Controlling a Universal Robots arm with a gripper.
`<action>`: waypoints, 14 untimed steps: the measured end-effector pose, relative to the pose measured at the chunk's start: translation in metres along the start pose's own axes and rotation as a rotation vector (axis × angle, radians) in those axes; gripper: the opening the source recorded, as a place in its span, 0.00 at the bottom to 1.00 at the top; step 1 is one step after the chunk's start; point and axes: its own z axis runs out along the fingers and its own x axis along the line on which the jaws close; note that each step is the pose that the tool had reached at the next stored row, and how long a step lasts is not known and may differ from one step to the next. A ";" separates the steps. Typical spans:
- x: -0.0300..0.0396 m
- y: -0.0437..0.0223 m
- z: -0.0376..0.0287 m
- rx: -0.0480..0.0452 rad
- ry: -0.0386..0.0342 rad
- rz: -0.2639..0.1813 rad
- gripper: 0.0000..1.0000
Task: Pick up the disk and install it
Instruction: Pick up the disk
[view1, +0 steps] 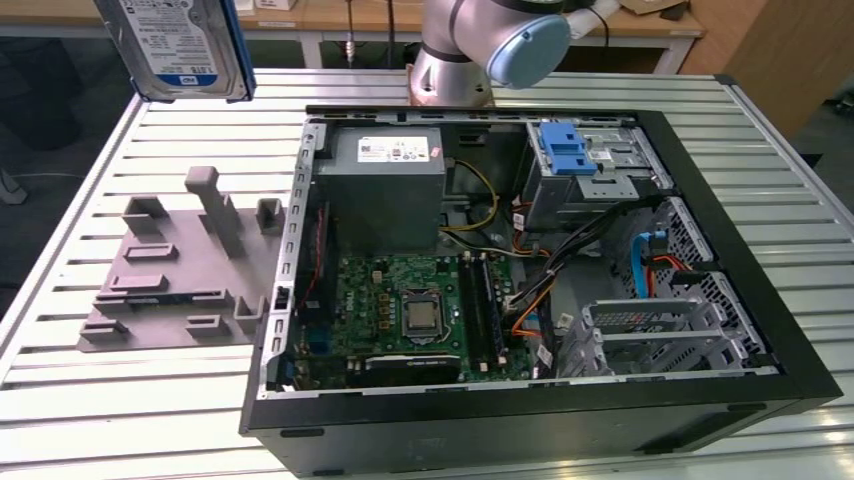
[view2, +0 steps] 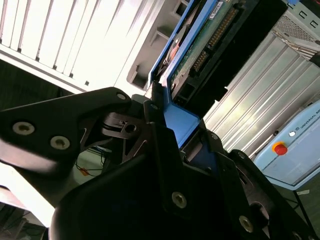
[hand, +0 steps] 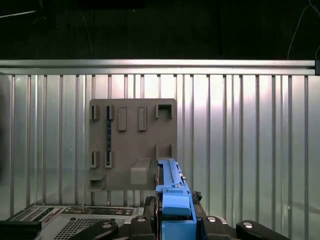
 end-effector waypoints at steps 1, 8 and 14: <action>0.0001 0.0000 0.0000 0.0000 0.0000 0.000 0.36; 0.0073 -0.0001 0.0000 -0.0001 0.0000 0.000 0.36; 0.0174 -0.0002 0.0000 0.0000 0.0000 0.000 0.36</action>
